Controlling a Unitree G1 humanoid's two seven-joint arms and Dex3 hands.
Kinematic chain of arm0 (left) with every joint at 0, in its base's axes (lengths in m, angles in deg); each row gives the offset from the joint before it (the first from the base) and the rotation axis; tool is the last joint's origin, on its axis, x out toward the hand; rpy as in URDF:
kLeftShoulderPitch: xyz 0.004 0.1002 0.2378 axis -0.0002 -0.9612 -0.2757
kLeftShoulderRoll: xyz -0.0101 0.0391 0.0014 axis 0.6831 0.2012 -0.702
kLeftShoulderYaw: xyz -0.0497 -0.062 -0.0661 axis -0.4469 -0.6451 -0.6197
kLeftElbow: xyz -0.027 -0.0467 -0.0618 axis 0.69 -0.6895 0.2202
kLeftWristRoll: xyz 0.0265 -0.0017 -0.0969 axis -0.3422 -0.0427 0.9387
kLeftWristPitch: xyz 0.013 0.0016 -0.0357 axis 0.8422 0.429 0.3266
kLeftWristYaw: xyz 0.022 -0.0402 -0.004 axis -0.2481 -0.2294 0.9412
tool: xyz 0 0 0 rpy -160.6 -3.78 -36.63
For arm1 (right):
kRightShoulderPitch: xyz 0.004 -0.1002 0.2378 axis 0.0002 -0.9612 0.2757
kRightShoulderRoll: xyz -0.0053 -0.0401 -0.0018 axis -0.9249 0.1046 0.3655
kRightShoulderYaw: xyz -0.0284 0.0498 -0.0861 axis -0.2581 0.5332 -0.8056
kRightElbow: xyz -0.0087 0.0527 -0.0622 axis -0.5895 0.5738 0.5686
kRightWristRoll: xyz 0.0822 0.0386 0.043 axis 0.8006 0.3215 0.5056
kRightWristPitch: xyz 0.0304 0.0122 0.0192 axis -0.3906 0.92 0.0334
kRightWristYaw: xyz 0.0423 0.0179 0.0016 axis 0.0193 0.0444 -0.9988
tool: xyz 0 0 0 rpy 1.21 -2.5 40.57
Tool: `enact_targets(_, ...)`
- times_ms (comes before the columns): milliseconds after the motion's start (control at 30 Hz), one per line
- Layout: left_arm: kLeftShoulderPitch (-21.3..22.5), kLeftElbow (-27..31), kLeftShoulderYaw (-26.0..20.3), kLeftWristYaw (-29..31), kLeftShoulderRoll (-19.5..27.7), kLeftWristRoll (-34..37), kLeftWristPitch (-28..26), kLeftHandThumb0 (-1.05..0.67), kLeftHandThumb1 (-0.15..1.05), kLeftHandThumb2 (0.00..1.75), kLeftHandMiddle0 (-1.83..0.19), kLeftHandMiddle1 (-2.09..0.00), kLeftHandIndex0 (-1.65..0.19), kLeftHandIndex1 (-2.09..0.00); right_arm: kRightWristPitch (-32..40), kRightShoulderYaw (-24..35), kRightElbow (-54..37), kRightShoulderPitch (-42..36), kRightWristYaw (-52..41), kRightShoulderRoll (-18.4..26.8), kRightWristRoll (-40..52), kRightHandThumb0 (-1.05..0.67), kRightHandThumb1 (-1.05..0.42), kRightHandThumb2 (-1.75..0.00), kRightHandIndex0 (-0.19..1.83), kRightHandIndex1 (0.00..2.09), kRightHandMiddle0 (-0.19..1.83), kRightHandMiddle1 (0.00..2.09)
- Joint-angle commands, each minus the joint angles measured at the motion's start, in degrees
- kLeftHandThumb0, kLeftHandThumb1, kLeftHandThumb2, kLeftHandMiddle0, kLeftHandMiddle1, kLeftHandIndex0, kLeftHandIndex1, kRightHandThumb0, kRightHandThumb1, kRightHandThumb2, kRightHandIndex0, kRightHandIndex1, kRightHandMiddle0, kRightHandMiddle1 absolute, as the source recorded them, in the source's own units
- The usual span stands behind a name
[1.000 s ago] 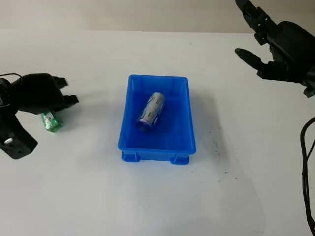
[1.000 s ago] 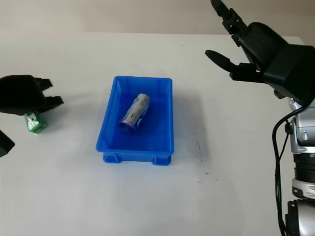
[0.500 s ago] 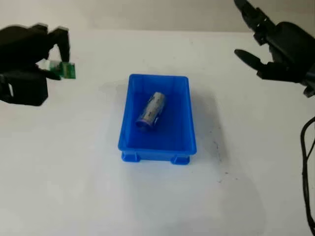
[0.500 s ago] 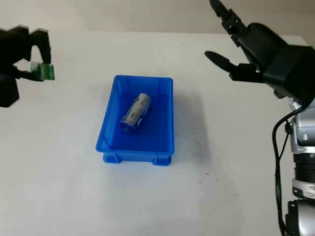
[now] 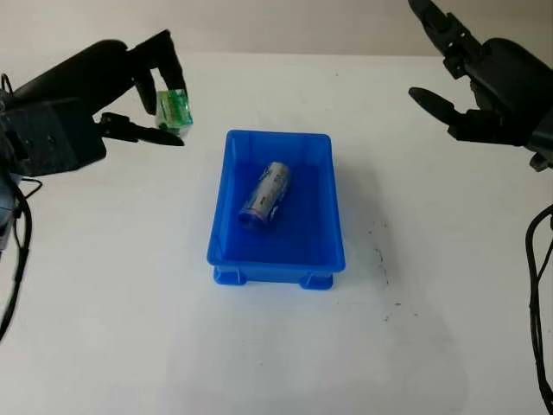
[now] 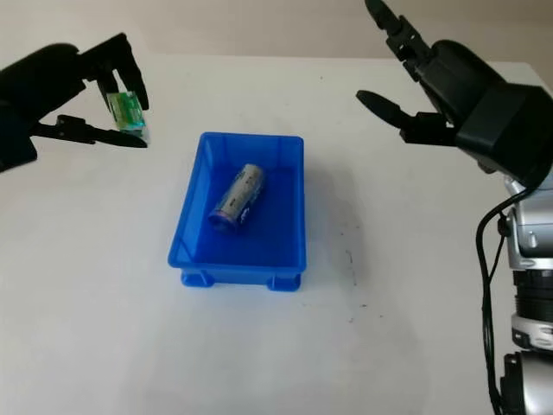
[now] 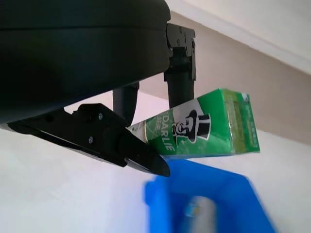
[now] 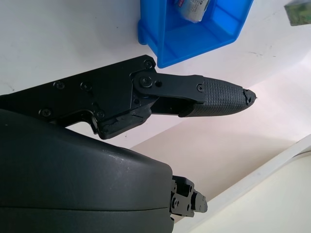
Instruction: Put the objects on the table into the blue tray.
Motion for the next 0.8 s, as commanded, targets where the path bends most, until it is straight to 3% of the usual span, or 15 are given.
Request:
enact_targets(0,-0.8,4.5,-1.3,0.7,-0.8,0.9,-3.0,-0.20,0.96,0.05,-0.13,-2.09,-0.07,-2.06,-0.4,0.0,-0.3,-0.5,0.3,-0.3,0.1,-0.81,-1.05,-0.53,-0.16,0.05,-0.14,0.05)
enact_targets(167,-0.8,14.3,-1.6,1.6,-4.7,4.1,-12.0,-0.15,0.97,0.06,-0.14,-2.07,-0.07,-2.05,1.7,-0.2,-1.0,-0.5,0.1,-0.6,0.6,-0.82,-1.05,-0.52,-0.17,0.05,-0.15,0.05)
enact_targets(400,2.7,17.2,-1.6,2.3,-8.4,6.6,-13.7,-0.20,0.97,0.05,-0.19,-2.08,-0.10,-2.05,2.0,-0.3,-1.6,-0.7,0.3,-0.8,0.5,-0.82,-1.05,-0.52,-0.18,0.05,-0.16,0.05)
enact_targets(567,2.9,18.3,-0.7,3.0,-10.6,7.7,-11.9,-0.23,0.96,0.05,-0.22,-2.09,-0.08,-2.04,3.3,-0.4,-3.2,-1.5,0.7,-0.5,-0.2,-0.84,-1.05,-0.53,-0.19,0.05,-0.16,0.05)
enact_targets(667,2.4,19.2,1.0,3.8,-11.5,6.5,-10.8,-0.17,0.95,0.05,-0.22,-2.09,-0.08,-2.08,3.7,-0.5,-4.0,-2.0,0.9,-0.2,-0.8,-0.84,-1.05,-0.54,-0.18,0.05,-0.16,0.05)
enact_targets(767,1.1,16.9,3.1,3.8,-12.6,4.1,-4.1,-0.17,0.95,0.05,-0.22,-2.09,-0.09,-2.09,4.5,-0.3,-4.7,-2.3,0.8,-0.4,-0.4,-0.83,-1.05,-0.53,-0.18,0.05,-0.16,0.05)
